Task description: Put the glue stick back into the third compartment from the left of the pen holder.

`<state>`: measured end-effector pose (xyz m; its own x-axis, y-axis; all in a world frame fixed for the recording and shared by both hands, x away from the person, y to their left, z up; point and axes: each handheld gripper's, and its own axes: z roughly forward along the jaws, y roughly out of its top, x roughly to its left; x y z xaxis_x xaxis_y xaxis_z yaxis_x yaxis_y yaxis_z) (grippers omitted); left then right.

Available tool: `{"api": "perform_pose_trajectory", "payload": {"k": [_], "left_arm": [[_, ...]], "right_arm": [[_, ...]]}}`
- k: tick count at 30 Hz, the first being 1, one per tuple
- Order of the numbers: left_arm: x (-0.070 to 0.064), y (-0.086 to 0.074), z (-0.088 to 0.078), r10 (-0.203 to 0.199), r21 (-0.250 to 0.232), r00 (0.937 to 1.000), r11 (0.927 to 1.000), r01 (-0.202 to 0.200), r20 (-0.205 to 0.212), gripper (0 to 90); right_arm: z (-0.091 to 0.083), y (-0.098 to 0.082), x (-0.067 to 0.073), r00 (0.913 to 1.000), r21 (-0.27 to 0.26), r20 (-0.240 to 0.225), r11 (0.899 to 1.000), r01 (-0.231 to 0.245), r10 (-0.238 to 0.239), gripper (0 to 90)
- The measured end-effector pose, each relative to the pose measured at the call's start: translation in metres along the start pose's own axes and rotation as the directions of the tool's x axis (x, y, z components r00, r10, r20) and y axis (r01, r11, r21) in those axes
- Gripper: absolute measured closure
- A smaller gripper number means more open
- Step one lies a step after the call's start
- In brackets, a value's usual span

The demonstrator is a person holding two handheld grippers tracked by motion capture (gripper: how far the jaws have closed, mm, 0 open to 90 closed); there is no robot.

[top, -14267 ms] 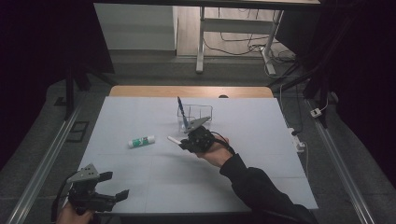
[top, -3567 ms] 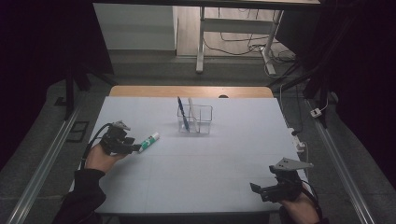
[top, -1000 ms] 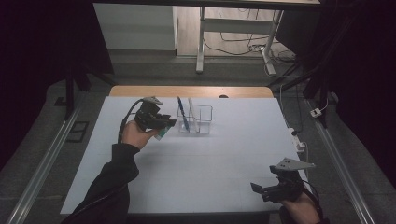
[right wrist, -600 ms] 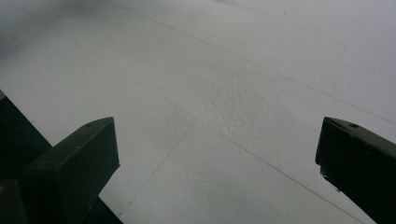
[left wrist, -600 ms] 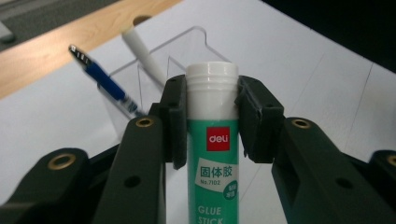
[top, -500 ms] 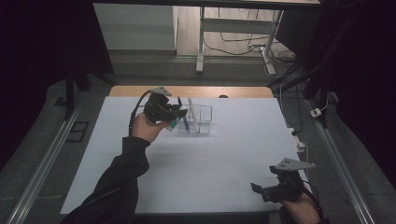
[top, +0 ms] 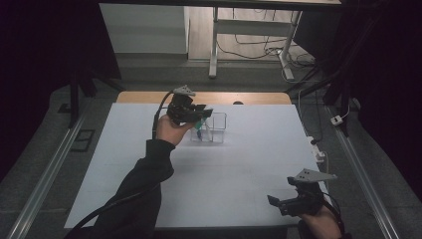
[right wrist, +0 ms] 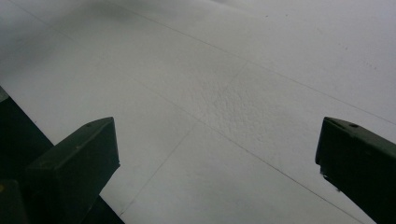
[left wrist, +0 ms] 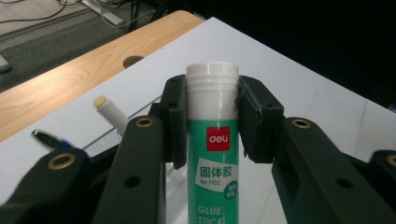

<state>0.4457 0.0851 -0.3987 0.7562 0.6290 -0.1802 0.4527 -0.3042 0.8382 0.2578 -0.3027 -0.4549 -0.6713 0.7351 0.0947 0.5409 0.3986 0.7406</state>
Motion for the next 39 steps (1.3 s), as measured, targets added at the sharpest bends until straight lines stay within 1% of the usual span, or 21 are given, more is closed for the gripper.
{"api": "perform_pose_trajectory", "payload": {"k": [6,10,14,16,20,23,26,27,35,39], "left_arm": [[-0.001,0.010,0.018,0.010,0.004,0.9998,0.9999,-0.010,0.015,64.5],[-0.001,0.015,0.029,0.014,0.000,0.9998,0.9999,-0.014,0.014,64.5],[0.001,0.020,0.039,0.016,-0.008,0.9999,0.9998,-0.016,0.004,64.4],[0.002,0.021,0.044,0.022,-0.012,0.9997,0.9997,-0.022,-0.010,64.4],[0.004,0.022,0.055,0.017,-0.022,0.9998,0.9996,-0.017,-0.009,64.4],[0.003,0.022,0.064,0.047,-0.009,0.9987,0.9988,-0.047,-0.021,64.3],[0.004,0.021,0.072,0.059,-0.008,0.9981,0.9982,-0.059,-0.018,64.3],[0.004,0.020,0.074,0.062,-0.012,0.9980,0.9980,-0.062,-0.011,64.3],[0.003,0.022,0.089,0.086,-0.033,0.9963,0.9957,-0.086,-0.004,64.2],[0.001,0.020,0.095,0.115,-0.016,0.9932,0.9932,-0.116,-0.017,64.1]], "right_arm": [[0.000,0.000,0.000,1.0000,-0.001,-0.002,1.000,0.001,-0.001,0.0],[-0.001,0.000,0.000,1.0000,0.002,-0.002,1.000,0.001,-0.001,0.0],[-0.001,-0.001,0.000,1.0000,0.001,-0.004,1.000,0.005,-0.005,0.0],[-0.001,-0.001,0.000,1.0000,-0.001,-0.006,1.000,0.006,-0.006,0.0],[-0.001,-0.001,0.000,0.9999,-0.003,-0.006,1.000,0.009,-0.009,0.0],[-0.001,-0.001,0.001,0.9999,-0.001,-0.006,1.000,0.010,-0.010,0.0],[-0.001,-0.001,0.001,0.9999,0.003,-0.002,1.000,0.014,-0.014,0.0],[-0.001,-0.001,0.001,0.9999,0.004,-0.002,1.000,0.014,-0.014,0.0],[-0.001,-0.001,0.002,0.9998,0.005,-0.003,1.000,0.021,-0.021,0.0],[-0.001,-0.001,0.002,0.9997,0.006,-0.003,1.000,0.024,-0.024,0.0]]}}
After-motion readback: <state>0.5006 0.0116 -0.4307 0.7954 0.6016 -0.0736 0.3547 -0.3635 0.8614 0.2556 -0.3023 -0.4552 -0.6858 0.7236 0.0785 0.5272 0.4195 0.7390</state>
